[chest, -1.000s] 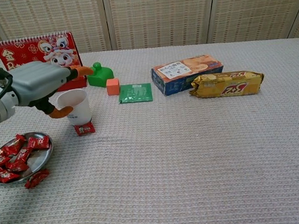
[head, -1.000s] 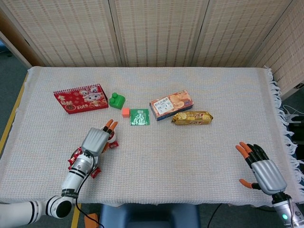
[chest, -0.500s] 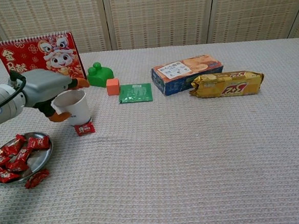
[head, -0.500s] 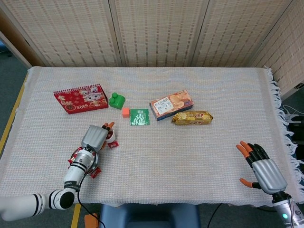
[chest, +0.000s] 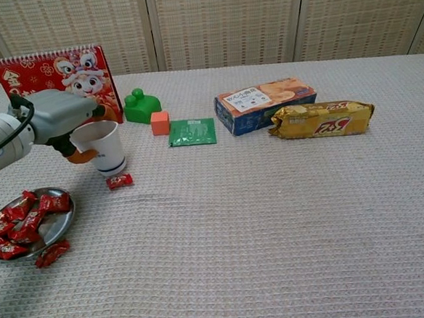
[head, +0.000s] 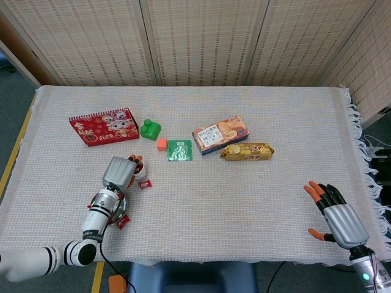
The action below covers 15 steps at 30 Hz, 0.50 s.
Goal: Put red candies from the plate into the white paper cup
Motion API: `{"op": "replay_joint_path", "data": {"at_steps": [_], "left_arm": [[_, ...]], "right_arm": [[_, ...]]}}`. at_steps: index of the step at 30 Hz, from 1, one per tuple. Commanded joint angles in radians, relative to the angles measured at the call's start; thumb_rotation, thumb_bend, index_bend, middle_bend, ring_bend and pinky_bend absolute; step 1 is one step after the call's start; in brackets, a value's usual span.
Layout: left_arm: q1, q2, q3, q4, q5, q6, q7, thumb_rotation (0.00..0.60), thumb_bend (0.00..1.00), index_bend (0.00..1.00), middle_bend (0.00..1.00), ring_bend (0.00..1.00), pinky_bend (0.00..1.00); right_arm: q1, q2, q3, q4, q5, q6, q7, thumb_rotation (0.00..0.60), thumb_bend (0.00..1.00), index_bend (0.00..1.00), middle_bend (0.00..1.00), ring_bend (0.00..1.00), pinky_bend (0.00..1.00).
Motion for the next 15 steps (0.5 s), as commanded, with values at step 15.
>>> {"op": "replay_joint_path", "data": {"at_steps": [15], "left_arm": [[-0.019,-0.01,0.009,0.042,-0.015,-0.009,0.028,0.6,0.41,0.1,0.14,0.82,1.0]], "right_arm": [[0.0,-0.003,0.002,-0.002,0.006,-0.002,-0.011,0.6,0.06,0.0,0.0,0.0,0.06]]}}
